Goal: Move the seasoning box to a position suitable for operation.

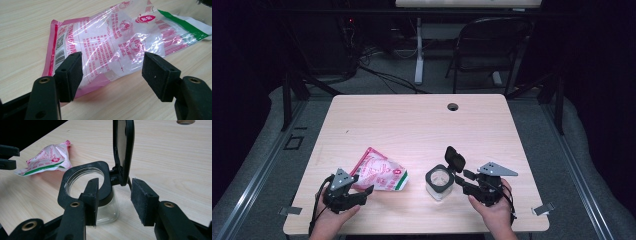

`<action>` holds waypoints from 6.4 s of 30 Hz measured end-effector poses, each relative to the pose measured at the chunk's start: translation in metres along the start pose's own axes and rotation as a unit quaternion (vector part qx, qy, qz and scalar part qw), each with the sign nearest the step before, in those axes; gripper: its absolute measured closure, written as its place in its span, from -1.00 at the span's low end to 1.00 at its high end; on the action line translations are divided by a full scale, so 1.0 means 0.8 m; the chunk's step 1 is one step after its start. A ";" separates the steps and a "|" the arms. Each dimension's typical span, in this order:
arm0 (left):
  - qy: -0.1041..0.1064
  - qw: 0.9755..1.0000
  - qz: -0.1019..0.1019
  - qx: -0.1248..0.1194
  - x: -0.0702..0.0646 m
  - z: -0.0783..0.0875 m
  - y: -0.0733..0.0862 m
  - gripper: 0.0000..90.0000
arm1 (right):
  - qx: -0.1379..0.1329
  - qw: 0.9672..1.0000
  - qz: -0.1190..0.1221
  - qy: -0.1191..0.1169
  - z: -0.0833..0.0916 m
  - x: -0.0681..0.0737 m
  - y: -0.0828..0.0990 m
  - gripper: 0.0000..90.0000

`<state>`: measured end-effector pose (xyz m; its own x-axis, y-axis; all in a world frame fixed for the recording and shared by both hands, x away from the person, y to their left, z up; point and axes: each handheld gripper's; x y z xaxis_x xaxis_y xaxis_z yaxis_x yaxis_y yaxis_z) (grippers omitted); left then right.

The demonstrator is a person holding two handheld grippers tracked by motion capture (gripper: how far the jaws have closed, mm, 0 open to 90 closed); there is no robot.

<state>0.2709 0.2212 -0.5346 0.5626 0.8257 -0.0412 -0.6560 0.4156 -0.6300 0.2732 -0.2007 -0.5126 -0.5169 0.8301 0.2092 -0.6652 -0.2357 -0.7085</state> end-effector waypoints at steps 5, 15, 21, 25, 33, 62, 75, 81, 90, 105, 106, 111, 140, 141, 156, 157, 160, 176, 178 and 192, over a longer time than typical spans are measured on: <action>0.000 1.000 0.007 0.007 0.005 -0.007 0.002 -0.30 | -0.001 1.000 -0.002 -0.003 0.000 0.000 0.001 0.28; -0.011 1.000 -0.008 0.024 0.007 -0.013 0.010 -0.30 | -0.003 1.000 -0.007 -0.005 -0.001 -0.002 0.003 0.26; -0.006 0.999 -0.030 0.024 -0.005 -0.017 0.010 -0.34 | -0.003 1.000 -0.010 -0.007 0.001 -0.004 0.005 0.26; -0.007 0.999 -0.040 0.025 -0.012 -0.021 0.009 -0.36 | -0.004 1.000 -0.010 -0.007 0.000 -0.004 0.005 0.26; -0.022 0.997 -0.057 0.036 -0.015 -0.031 0.007 -0.37 | -0.005 1.000 -0.010 -0.008 -0.001 -0.004 0.006 0.26; -0.092 0.990 -0.102 0.029 -0.016 -0.073 -0.008 -0.04 | -0.006 1.000 -0.012 -0.010 -0.003 -0.004 0.007 0.26; -0.091 0.991 -0.094 0.026 -0.014 -0.081 -0.018 0.50 | -0.007 1.000 -0.013 -0.012 -0.003 -0.004 0.007 0.26; -0.082 0.992 -0.089 0.024 -0.013 -0.080 -0.020 0.68 | -0.008 1.000 -0.014 -0.011 -0.002 -0.005 0.007 0.26; -0.070 0.994 -0.085 0.018 -0.010 -0.073 -0.021 0.90 | -0.007 1.000 -0.014 -0.010 -0.004 -0.007 0.009 0.26; -0.053 0.997 -0.062 0.000 -0.002 -0.055 -0.022 1.00 | -0.026 1.000 -0.004 -0.011 0.012 0.001 0.009 0.27; -0.051 0.997 -0.060 -0.002 0.000 -0.053 -0.023 1.00 | -0.026 1.000 -0.002 -0.010 0.012 0.001 0.008 0.28; -0.047 0.998 -0.048 -0.003 0.004 -0.050 -0.024 1.00 | -0.021 1.000 0.008 -0.014 0.011 0.006 0.008 0.28; -0.019 1.000 -0.019 -0.012 0.012 -0.048 -0.025 1.00 | -0.014 1.000 0.007 -0.015 0.005 0.005 0.009 0.28; -0.020 1.000 -0.020 -0.013 0.013 -0.048 -0.025 1.00 | -0.014 1.000 0.007 -0.015 0.005 0.005 0.009 0.28; -0.017 0.999 -0.030 -0.011 0.019 -0.035 -0.032 1.00 | -0.016 1.000 0.001 -0.017 0.006 0.003 0.009 0.26; -0.021 0.999 -0.033 -0.012 0.019 -0.035 -0.032 1.00 | -0.015 1.000 0.000 -0.017 0.006 0.003 0.009 0.26; -0.030 0.999 -0.039 -0.009 0.019 -0.033 -0.033 1.00 | -0.017 1.000 0.002 -0.017 0.006 0.003 0.009 0.24; -0.042 0.998 -0.054 -0.013 0.024 -0.011 -0.050 1.00 | -0.019 1.000 0.011 -0.015 0.006 0.005 0.008 0.22; -0.044 0.998 -0.053 -0.015 0.025 -0.006 -0.052 1.00 | -0.020 1.000 0.011 -0.015 0.006 0.005 0.008 0.21; -0.067 0.996 -0.049 -0.037 0.042 0.023 -0.064 1.00 | -0.016 1.000 0.017 -0.013 0.005 0.005 0.008 0.17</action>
<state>0.3142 0.2345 -0.4892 0.5467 0.8279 0.1253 -0.5596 0.4726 -0.6808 0.2647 -0.2008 -0.5132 -0.5530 0.8082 0.2024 -0.6298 -0.2465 -0.7366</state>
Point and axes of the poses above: each handheld gripper's, and its own axes: z roughly backward along the jaws, y roughly out of its underside, x roughly to its left, and after that the axes turned 12 degrees about x, right-handed
